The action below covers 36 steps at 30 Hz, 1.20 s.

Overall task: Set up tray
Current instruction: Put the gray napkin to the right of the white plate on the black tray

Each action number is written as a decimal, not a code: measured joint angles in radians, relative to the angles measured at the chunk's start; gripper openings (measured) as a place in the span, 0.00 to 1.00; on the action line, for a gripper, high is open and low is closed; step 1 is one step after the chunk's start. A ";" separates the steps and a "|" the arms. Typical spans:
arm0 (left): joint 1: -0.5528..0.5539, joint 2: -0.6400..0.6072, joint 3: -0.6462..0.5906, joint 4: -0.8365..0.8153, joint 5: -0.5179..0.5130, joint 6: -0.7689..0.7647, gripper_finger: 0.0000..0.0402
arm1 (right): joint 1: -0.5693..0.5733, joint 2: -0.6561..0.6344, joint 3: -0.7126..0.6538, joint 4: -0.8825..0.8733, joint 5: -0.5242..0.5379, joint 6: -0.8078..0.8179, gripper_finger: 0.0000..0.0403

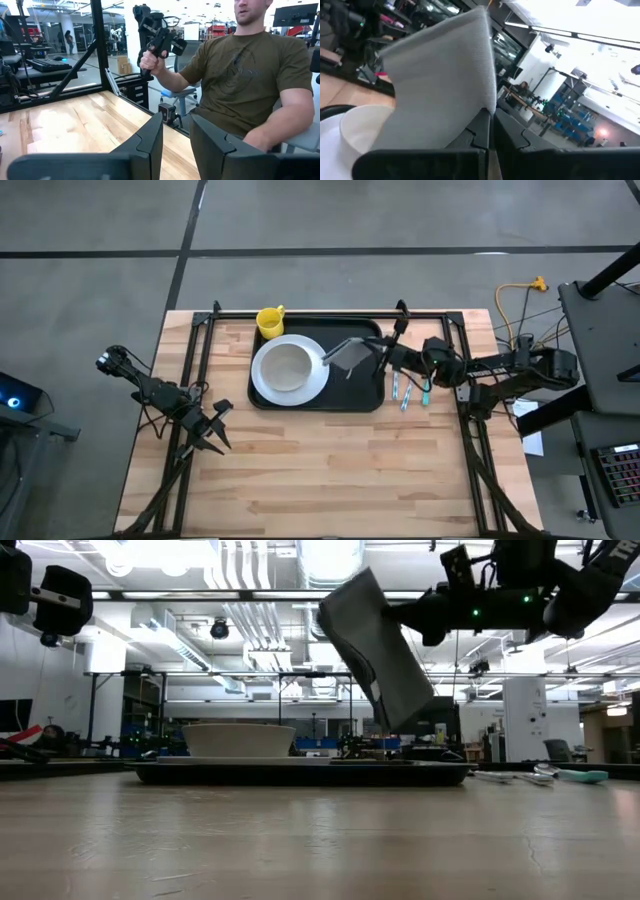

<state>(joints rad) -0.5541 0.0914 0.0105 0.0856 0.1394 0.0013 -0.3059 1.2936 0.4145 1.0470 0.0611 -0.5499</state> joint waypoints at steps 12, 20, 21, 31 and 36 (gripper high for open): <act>0.000 0.000 0.000 0.000 0.000 0.000 0.19 | -0.225 0.001 0.073 -0.085 -0.335 0.464 0.02; 0.000 0.000 0.000 0.000 0.000 0.000 0.19 | -0.272 0.006 0.181 -0.315 -0.393 0.540 0.02; 0.000 0.000 0.000 0.000 0.000 0.000 0.19 | -0.272 0.010 0.191 -0.332 -0.395 0.551 0.02; 0.000 0.000 0.000 0.000 0.000 0.000 0.19 | -0.275 0.154 0.230 -0.359 -0.411 0.593 0.02; 0.000 0.000 0.000 0.000 0.000 0.000 0.19 | -0.288 0.218 0.282 -0.356 -0.414 0.456 0.02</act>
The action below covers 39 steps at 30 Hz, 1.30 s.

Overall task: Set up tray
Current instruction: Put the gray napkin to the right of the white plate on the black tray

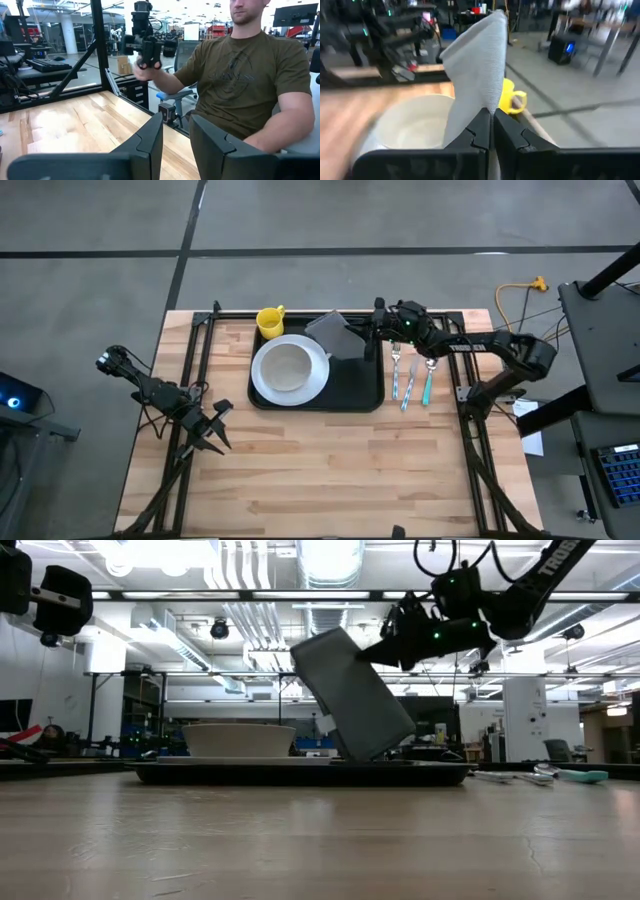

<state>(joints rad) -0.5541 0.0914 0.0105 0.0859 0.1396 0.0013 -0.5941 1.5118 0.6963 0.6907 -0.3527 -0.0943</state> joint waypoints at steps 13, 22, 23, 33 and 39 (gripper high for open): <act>0.000 0.000 0.000 0.000 0.000 0.000 0.19 | -0.083 0.234 -0.006 0.222 -0.232 -0.267 0.02; 0.000 0.000 0.000 0.000 0.000 0.000 0.19 | -0.077 0.199 -0.073 0.201 -0.288 -0.248 0.02; 0.000 0.000 0.000 0.000 0.000 0.000 0.19 | -0.078 0.184 -0.075 0.164 -0.289 -0.237 0.02; 0.000 0.000 0.000 0.000 0.000 0.000 0.19 | -0.085 0.081 -0.032 -0.361 -0.284 -0.328 0.05; 0.000 0.000 0.000 0.000 0.000 0.000 0.19 | -0.085 0.069 -0.008 -0.487 -0.283 -0.357 0.14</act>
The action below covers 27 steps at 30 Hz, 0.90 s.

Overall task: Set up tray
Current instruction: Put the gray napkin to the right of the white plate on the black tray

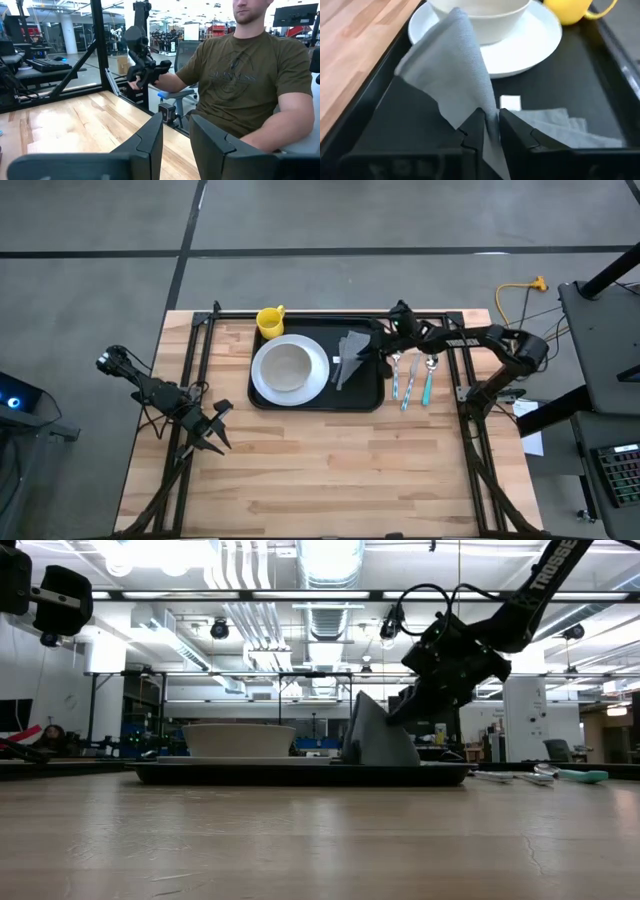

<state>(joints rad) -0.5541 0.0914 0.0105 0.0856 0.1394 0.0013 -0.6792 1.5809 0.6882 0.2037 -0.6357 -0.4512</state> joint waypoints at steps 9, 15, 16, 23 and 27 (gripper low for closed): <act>0.000 0.000 0.000 0.000 0.000 0.000 0.19 | 0.000 -0.004 0.021 -0.129 0.001 0.004 0.32; 0.000 0.000 0.000 0.000 0.000 0.000 0.19 | 0.000 -0.004 0.090 -0.331 0.015 -0.009 0.45; 0.000 0.000 0.000 0.000 0.000 0.000 0.19 | 0.000 -0.004 0.106 -0.369 0.021 -0.011 0.47; 0.000 0.000 0.000 0.000 0.000 0.000 0.19 | 0.000 -0.004 0.236 -0.657 0.146 0.050 0.52; 0.000 0.000 0.000 0.000 0.000 0.000 0.19 | 0.000 -0.004 0.291 -0.754 0.219 0.078 0.52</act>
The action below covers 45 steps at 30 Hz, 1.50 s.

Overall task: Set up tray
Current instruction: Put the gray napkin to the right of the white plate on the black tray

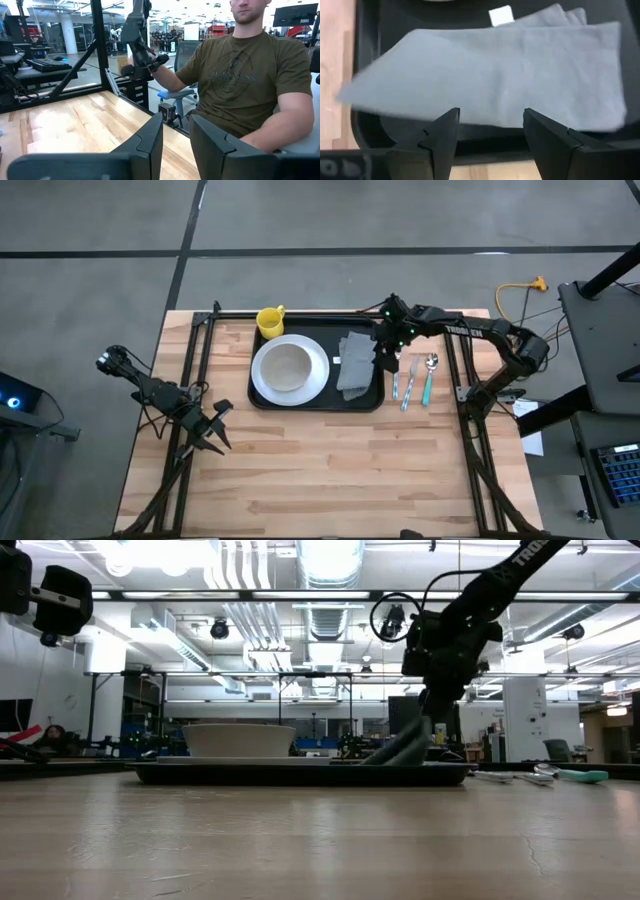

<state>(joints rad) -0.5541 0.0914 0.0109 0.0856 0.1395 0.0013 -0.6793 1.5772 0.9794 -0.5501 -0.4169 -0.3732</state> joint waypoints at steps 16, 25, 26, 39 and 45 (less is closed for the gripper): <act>0.000 0.000 0.000 0.000 0.000 0.000 0.19 | 0.002 0.002 0.054 0.006 0.001 0.083 0.52; 0.000 0.000 0.000 0.000 0.000 0.000 0.19 | 0.011 0.014 0.013 0.009 0.047 0.062 0.52; 0.000 0.000 0.000 0.000 0.000 0.000 0.19 | 0.013 0.023 0.013 0.010 0.061 0.059 0.52; 0.000 0.000 0.000 0.000 0.000 0.000 0.19 | 0.024 0.209 0.076 0.019 0.084 -0.025 0.52; 0.000 0.000 0.000 0.000 0.000 0.000 0.19 | 0.032 0.275 0.104 0.015 0.088 -0.004 0.52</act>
<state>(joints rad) -0.5541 0.0910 0.0107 0.0856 0.1398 0.0013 -0.6474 1.8517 1.0837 -0.5349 -0.3290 -0.3775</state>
